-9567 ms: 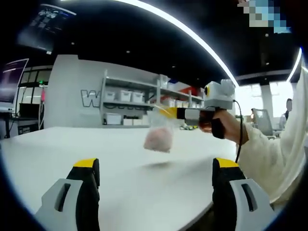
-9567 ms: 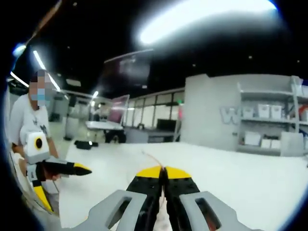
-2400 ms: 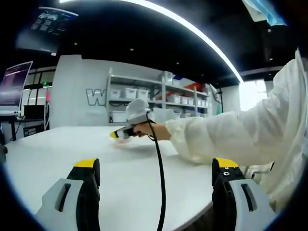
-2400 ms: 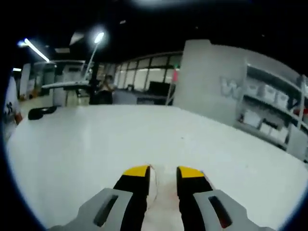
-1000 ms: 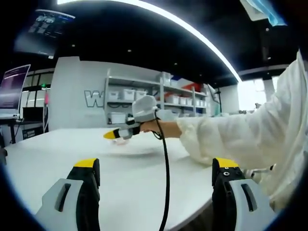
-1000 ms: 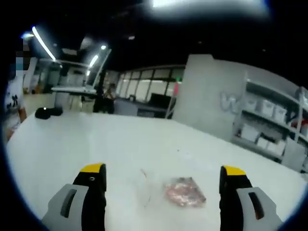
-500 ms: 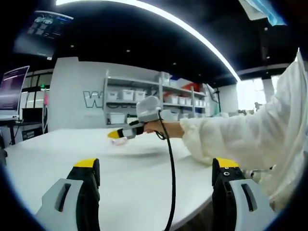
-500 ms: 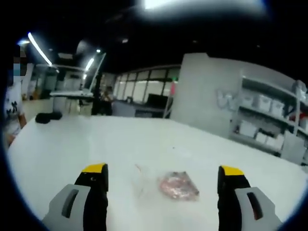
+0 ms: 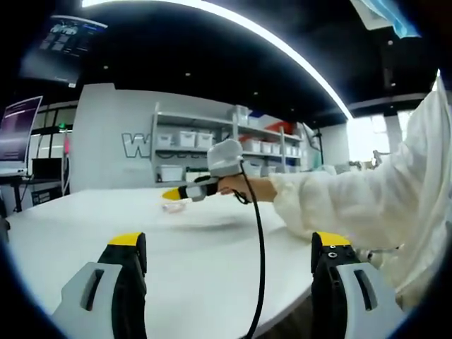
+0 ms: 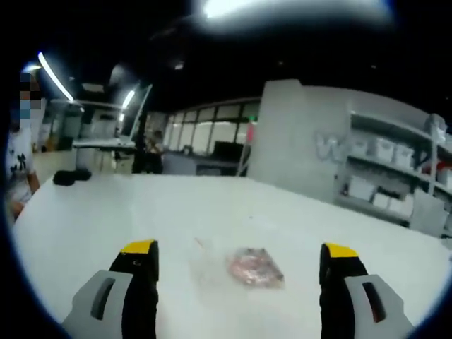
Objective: Open the resealable bag by pulling the two sides of the seal apart until the entire bag opening is separated and visibly accessible.
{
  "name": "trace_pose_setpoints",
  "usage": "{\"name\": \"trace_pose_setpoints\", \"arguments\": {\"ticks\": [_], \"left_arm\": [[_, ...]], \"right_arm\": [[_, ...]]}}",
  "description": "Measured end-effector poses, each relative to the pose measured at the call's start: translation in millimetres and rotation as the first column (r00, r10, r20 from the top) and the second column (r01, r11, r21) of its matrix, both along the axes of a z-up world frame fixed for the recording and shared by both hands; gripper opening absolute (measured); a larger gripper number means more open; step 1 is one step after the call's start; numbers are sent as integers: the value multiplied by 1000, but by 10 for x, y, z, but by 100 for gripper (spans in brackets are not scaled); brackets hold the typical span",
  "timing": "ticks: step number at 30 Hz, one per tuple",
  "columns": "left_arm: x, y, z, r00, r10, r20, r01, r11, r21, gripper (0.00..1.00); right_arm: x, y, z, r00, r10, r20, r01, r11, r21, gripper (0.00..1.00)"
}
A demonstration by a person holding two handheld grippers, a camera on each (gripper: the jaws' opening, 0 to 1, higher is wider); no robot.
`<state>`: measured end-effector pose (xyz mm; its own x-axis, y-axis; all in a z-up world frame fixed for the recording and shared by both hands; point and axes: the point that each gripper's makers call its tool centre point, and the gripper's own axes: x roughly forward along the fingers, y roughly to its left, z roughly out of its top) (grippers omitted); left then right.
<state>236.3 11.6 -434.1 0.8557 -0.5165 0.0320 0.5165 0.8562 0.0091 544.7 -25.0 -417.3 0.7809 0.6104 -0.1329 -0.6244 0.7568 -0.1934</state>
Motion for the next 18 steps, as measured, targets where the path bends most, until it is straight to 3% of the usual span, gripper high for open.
{"name": "trace_pose_setpoints", "arguments": {"ticks": [13,18], "left_arm": [[6,-33,13,1000,-10,1,10,1000,-4,96],[5,-45,9,1000,-13,0,13,1000,-2,96]], "right_arm": [[-90,-153,-56,1000,-3,-18,3,1000,20,95],[-167,-203,-65,1000,-8,-4,8,1000,-9,95]]}}
